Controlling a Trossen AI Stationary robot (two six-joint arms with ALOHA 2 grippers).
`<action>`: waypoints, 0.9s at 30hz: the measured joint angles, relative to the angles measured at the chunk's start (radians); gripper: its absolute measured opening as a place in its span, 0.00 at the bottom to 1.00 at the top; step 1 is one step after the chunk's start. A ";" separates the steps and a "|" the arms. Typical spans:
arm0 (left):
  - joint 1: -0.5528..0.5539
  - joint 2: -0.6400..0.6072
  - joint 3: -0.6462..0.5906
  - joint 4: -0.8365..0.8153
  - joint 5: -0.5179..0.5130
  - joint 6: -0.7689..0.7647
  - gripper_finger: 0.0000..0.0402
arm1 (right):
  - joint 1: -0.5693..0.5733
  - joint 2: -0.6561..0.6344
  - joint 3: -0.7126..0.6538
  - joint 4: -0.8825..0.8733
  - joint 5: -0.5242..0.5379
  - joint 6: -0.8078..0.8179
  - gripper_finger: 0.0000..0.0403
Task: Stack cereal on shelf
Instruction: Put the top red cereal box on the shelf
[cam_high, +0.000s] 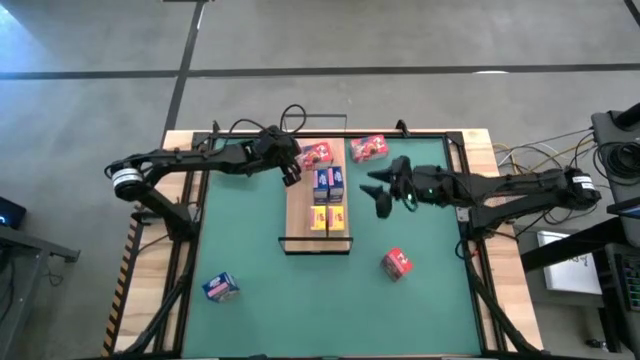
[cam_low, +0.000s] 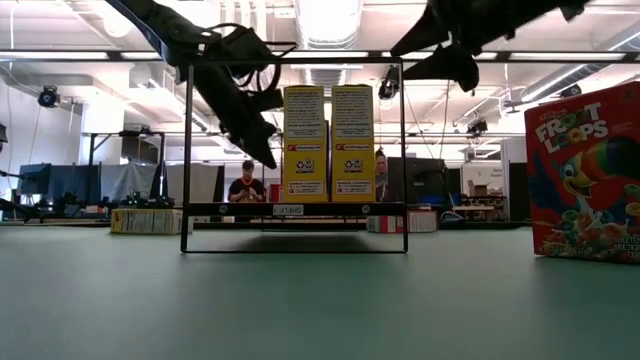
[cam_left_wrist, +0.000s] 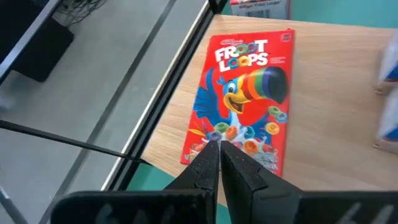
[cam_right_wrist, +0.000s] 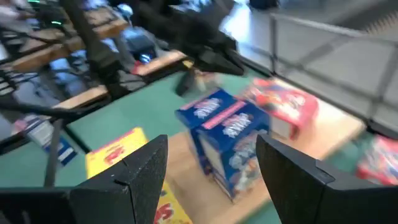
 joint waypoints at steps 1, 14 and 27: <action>0.000 -0.010 0.000 -0.009 0.012 0.003 0.00 | -0.025 0.009 0.040 -0.058 -0.002 0.030 0.58; 0.013 -0.171 -0.094 0.049 0.278 0.072 0.00 | -0.473 0.333 0.582 -0.521 -0.466 0.076 0.58; 0.056 -0.157 -0.190 0.219 0.280 0.139 0.00 | -0.590 0.706 0.783 -0.567 -0.619 0.000 0.58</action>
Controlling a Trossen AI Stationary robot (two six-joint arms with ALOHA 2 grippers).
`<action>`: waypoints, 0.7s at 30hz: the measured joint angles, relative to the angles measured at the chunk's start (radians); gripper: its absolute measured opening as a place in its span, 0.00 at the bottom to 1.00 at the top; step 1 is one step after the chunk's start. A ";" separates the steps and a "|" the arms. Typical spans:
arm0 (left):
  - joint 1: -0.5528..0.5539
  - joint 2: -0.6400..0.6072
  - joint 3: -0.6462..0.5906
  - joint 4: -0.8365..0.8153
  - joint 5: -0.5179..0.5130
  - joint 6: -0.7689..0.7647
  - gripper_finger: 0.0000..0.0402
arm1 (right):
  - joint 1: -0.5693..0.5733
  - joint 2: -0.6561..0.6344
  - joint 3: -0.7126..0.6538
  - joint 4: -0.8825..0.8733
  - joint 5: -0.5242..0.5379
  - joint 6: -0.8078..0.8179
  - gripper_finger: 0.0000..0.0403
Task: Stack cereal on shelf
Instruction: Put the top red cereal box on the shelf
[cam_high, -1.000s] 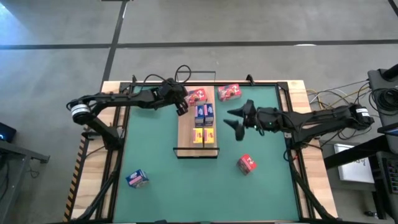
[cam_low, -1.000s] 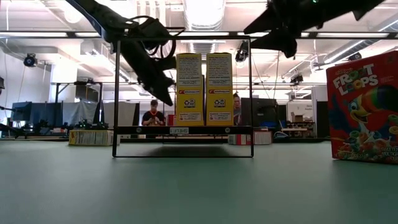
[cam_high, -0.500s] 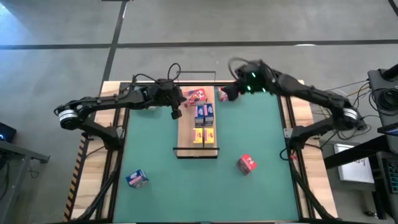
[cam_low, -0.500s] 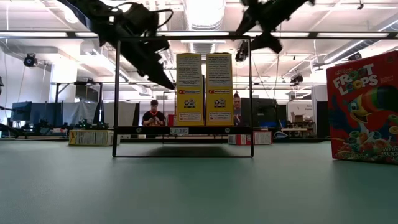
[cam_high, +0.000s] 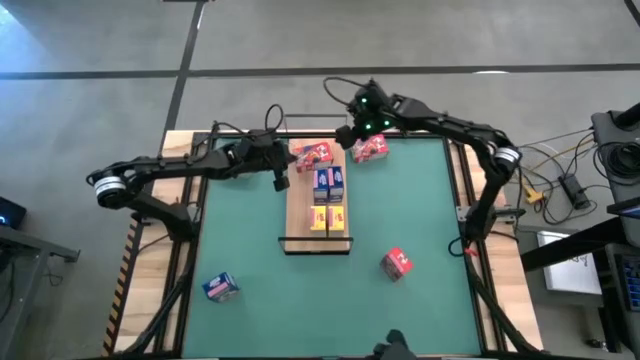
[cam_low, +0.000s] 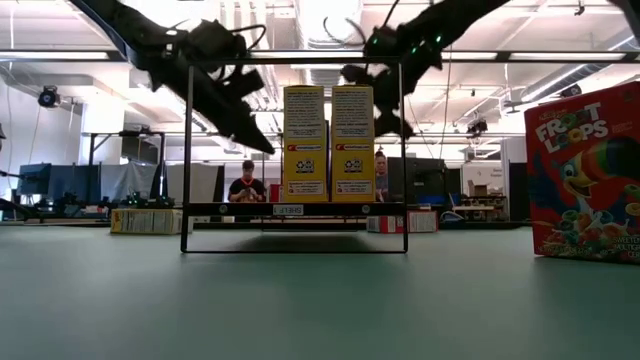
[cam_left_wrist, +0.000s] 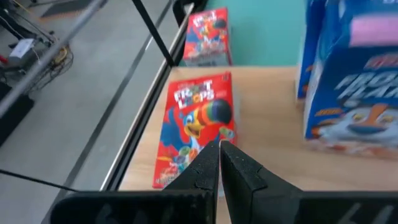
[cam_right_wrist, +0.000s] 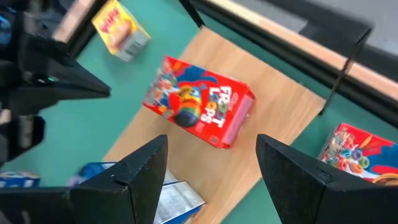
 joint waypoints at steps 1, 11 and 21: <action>0.006 0.010 0.000 0.000 0.000 0.007 0.00 | 0.000 0.013 -0.003 0.006 0.000 -0.001 0.58; 0.064 0.064 -0.002 0.016 0.011 0.036 0.00 | -0.003 0.032 -0.133 0.200 0.001 0.054 0.58; 0.119 0.090 -0.004 0.006 0.028 0.099 0.00 | -0.033 0.028 -0.251 0.335 0.001 0.126 0.58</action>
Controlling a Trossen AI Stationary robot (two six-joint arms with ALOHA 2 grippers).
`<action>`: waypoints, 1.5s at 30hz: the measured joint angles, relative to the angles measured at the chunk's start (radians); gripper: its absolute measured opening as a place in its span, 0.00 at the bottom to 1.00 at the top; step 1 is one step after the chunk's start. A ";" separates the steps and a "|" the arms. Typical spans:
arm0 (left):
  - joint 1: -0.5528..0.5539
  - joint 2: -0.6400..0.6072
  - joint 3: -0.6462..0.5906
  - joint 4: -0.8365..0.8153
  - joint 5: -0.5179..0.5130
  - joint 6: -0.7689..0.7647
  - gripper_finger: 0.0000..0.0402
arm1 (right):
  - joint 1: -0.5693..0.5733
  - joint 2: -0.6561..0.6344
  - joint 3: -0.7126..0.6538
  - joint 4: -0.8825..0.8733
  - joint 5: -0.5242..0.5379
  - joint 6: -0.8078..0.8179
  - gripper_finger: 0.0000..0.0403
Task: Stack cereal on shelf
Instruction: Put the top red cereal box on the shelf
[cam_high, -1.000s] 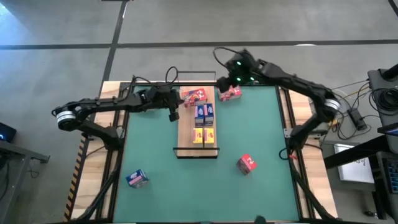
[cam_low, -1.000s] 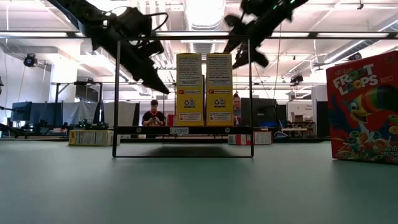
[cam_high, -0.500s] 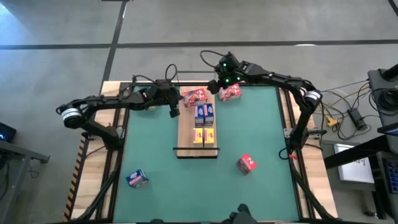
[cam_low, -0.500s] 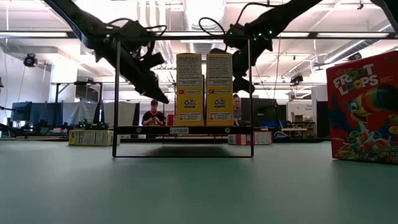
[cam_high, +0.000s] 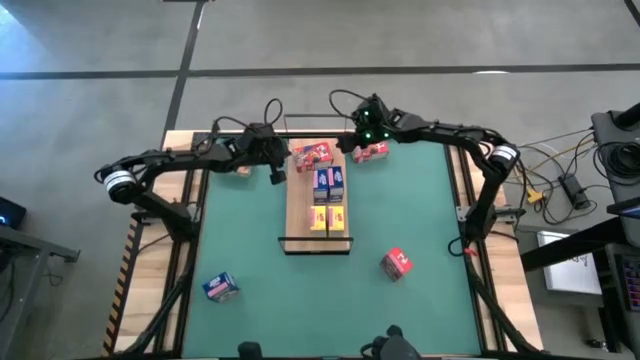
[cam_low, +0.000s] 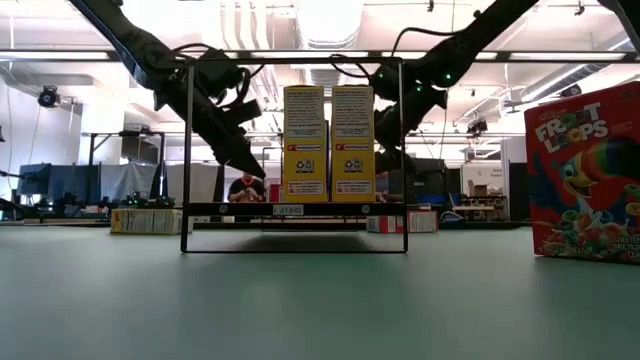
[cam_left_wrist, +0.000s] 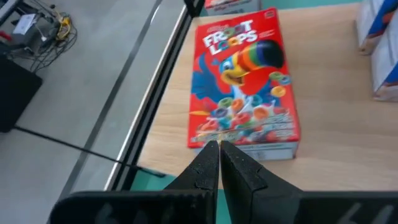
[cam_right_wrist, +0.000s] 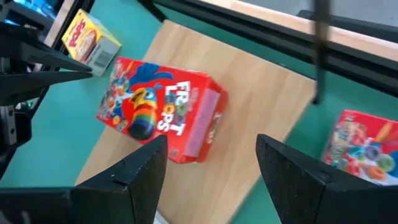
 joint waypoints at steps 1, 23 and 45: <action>0.006 0.000 0.000 -0.004 0.003 0.003 0.00 | -0.004 0.000 -0.003 0.000 0.000 0.003 0.58; 0.035 0.149 0.003 0.080 0.153 0.023 0.00 | -0.028 -0.010 -0.041 0.007 0.000 -0.020 0.58; 0.037 0.151 0.003 0.196 0.153 -0.008 0.00 | -0.056 -0.077 -0.215 0.126 -0.008 -0.043 0.58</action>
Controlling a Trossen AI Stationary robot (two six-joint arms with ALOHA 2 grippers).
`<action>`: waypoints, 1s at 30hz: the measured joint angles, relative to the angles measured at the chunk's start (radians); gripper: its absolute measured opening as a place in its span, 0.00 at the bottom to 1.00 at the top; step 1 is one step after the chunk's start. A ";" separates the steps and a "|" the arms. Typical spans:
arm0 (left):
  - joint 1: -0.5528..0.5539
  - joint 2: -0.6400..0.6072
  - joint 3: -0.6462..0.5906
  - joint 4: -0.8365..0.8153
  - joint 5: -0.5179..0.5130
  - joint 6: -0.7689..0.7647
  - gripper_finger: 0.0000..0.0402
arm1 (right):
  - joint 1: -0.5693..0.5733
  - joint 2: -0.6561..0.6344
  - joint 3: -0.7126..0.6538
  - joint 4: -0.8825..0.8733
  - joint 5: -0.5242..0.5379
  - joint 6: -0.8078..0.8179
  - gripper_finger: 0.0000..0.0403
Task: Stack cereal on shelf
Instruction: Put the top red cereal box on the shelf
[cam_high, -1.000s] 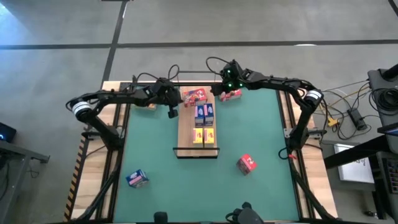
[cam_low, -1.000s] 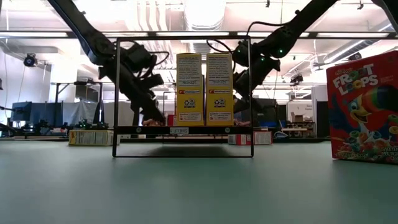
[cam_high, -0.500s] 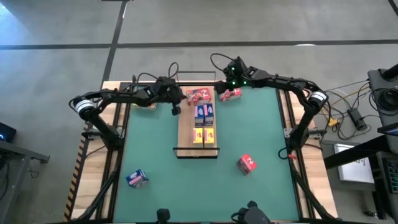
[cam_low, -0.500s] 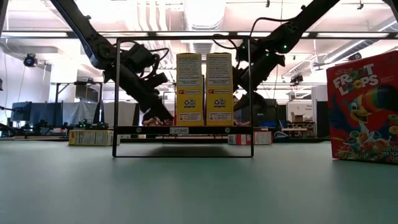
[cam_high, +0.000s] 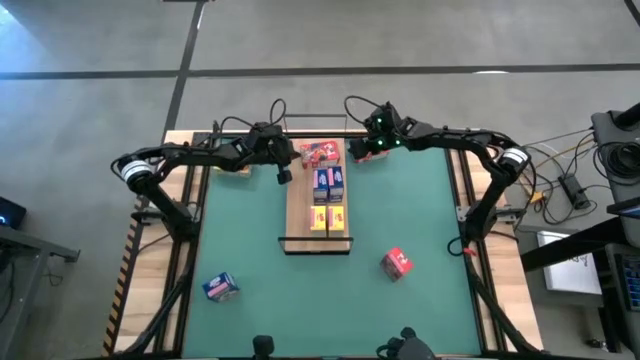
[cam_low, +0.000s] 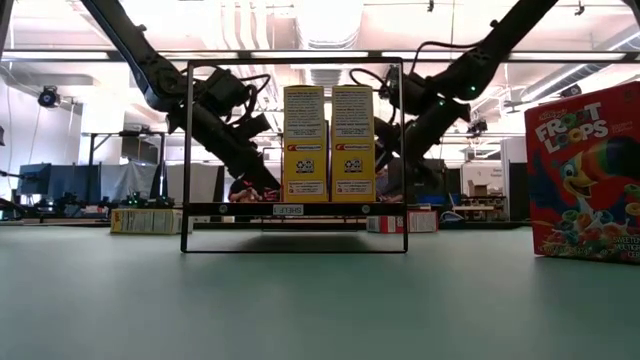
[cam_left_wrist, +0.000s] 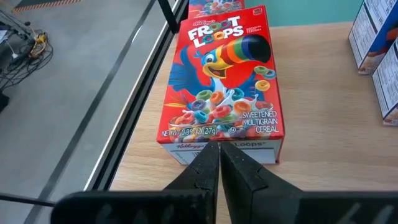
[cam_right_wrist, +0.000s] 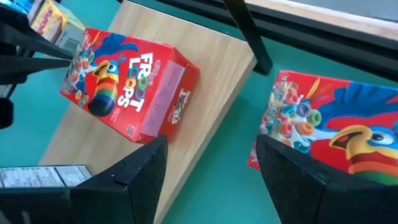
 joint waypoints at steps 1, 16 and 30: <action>0.000 0.000 0.000 0.001 0.000 0.000 0.00 | 0.000 -0.004 -0.012 0.015 0.000 0.002 0.58; -0.003 0.001 0.000 0.020 0.001 -0.086 0.00 | 0.000 -0.011 -0.142 0.323 -0.105 0.087 0.58; -0.004 0.093 0.038 0.069 0.003 -0.102 0.00 | -0.005 0.018 -0.140 0.354 -0.093 0.110 0.71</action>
